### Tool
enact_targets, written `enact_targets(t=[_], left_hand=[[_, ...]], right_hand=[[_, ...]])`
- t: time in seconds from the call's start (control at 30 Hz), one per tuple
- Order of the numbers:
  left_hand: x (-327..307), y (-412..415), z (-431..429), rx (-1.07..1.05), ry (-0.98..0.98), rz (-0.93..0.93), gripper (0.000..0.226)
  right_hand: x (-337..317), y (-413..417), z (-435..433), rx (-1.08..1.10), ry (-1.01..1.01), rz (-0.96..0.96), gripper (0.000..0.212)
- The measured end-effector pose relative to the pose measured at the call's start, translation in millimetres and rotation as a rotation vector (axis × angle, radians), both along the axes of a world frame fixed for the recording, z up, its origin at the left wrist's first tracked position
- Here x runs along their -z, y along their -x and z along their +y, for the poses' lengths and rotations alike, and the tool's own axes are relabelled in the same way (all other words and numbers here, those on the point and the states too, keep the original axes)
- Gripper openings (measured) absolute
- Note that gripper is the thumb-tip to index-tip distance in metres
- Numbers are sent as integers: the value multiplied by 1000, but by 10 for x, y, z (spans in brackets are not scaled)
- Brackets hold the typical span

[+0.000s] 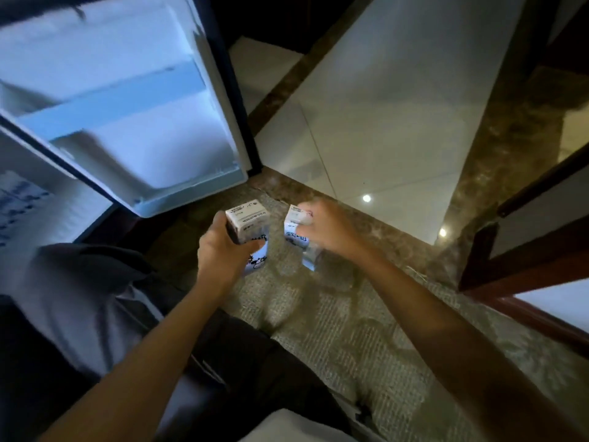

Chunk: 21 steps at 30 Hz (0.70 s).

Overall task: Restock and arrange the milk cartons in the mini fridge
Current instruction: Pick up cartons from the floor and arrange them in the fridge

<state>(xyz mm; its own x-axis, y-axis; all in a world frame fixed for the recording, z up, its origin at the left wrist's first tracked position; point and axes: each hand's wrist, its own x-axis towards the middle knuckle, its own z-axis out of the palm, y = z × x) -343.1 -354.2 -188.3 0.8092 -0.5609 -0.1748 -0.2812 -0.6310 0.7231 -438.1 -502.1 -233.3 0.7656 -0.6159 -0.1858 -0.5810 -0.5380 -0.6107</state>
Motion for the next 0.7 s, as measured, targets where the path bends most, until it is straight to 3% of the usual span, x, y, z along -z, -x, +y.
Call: enact_targets(t=[0.1,0.27,0.7], left_hand=[[-285,-278,112,-102,58,-41,51],[-623,-777,446,-243,138,-60,43],[-991,-2026,1585,-552,324,-47,37]], right_hand=[[-513,-408,122,-114,90,-97,8],[-1108,-1054,452,-282,162,-194,14],[-1605,-2685,1518,-568,245,-227,20]])
